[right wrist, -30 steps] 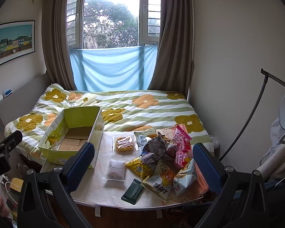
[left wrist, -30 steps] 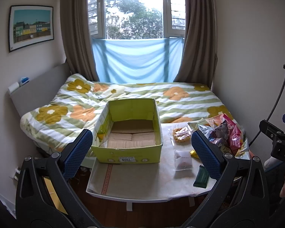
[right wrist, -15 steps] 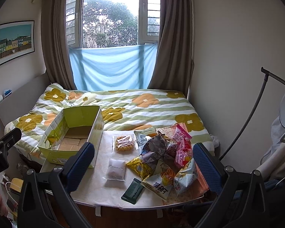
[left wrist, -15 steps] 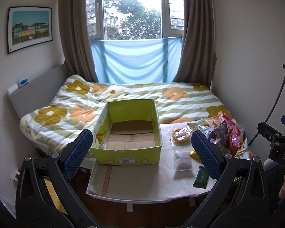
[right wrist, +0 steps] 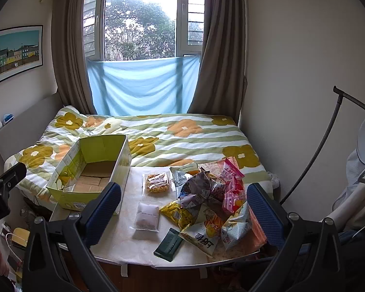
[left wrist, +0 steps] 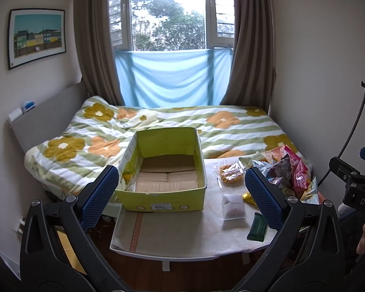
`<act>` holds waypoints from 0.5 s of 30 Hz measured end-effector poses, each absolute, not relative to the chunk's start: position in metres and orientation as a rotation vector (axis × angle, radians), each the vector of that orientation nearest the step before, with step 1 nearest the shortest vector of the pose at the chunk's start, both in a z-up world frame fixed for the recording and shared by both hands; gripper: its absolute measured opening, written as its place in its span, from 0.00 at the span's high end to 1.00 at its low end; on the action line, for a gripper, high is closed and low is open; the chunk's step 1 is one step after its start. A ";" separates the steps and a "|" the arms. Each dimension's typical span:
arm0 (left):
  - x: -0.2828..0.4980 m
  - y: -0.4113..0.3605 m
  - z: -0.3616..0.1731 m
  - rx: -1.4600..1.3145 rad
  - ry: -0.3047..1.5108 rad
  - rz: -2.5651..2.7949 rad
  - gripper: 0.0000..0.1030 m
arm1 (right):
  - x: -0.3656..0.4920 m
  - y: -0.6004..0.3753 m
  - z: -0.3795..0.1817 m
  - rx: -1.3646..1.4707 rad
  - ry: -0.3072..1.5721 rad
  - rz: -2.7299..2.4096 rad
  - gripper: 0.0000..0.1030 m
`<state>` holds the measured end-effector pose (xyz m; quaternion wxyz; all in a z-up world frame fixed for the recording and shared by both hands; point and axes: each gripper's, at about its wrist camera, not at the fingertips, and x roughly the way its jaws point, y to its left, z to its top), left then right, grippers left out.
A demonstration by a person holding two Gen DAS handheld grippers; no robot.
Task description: Organize snacks
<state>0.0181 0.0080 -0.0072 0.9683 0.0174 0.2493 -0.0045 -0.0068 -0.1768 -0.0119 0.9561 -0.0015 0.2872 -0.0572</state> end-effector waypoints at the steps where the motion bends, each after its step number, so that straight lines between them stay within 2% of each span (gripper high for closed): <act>1: 0.018 0.008 -0.007 0.035 0.504 -0.009 0.00 | -0.007 -0.177 -0.012 -0.003 0.583 -0.117 0.00; 15: 0.022 0.000 -0.013 0.041 0.507 -0.014 0.00 | -0.007 -0.180 -0.016 0.004 0.593 -0.112 0.00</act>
